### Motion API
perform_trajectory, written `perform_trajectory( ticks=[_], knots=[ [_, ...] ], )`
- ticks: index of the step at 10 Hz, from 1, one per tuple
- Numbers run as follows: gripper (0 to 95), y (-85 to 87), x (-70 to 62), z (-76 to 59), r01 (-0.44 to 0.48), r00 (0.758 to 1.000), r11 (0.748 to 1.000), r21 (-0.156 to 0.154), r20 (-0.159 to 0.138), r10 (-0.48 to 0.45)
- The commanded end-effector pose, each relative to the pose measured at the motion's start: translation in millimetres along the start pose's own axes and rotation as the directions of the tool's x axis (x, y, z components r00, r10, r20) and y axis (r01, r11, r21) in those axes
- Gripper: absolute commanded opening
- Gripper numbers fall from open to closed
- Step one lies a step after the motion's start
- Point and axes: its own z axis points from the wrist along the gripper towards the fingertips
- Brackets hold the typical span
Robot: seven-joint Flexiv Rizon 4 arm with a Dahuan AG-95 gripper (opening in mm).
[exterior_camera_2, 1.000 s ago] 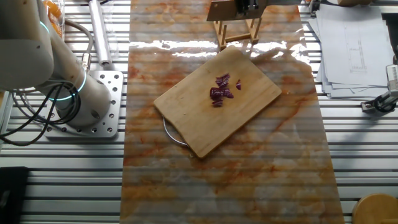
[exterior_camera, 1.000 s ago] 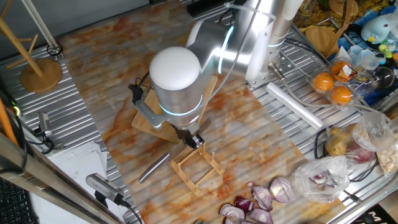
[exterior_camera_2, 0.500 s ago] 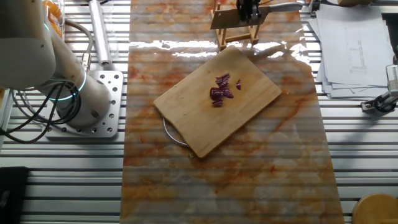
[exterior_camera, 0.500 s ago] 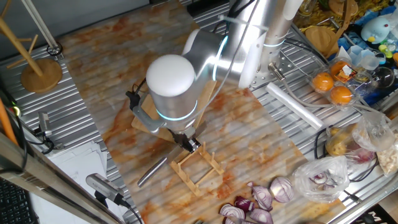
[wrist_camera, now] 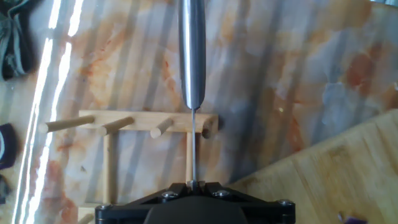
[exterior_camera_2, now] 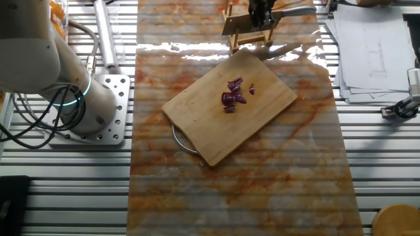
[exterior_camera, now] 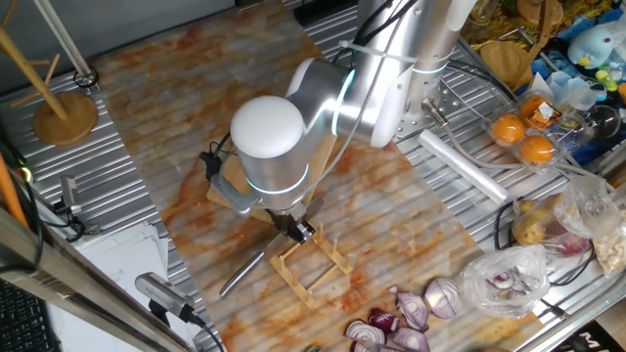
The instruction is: Chop the onions
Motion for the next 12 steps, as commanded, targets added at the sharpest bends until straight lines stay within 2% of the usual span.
perform_trajectory(
  ticks=[1, 6, 9, 12],
  knots=[
    [0.0, -2.1, 1.7, 4.8, 0.008, 1.000, 1.000, -0.004, 0.001, -0.008],
    [0.0, 3.1, -0.6, 21.1, 0.033, 0.999, 0.999, 0.003, 0.010, -0.033],
    [0.0, 1.8, -0.3, 24.0, 0.045, 0.999, 0.999, 0.007, 0.019, -0.045],
    [57.0, 1.9, -0.1, 23.5, 0.052, 0.998, 0.999, 0.009, 0.021, -0.052]
  ],
)
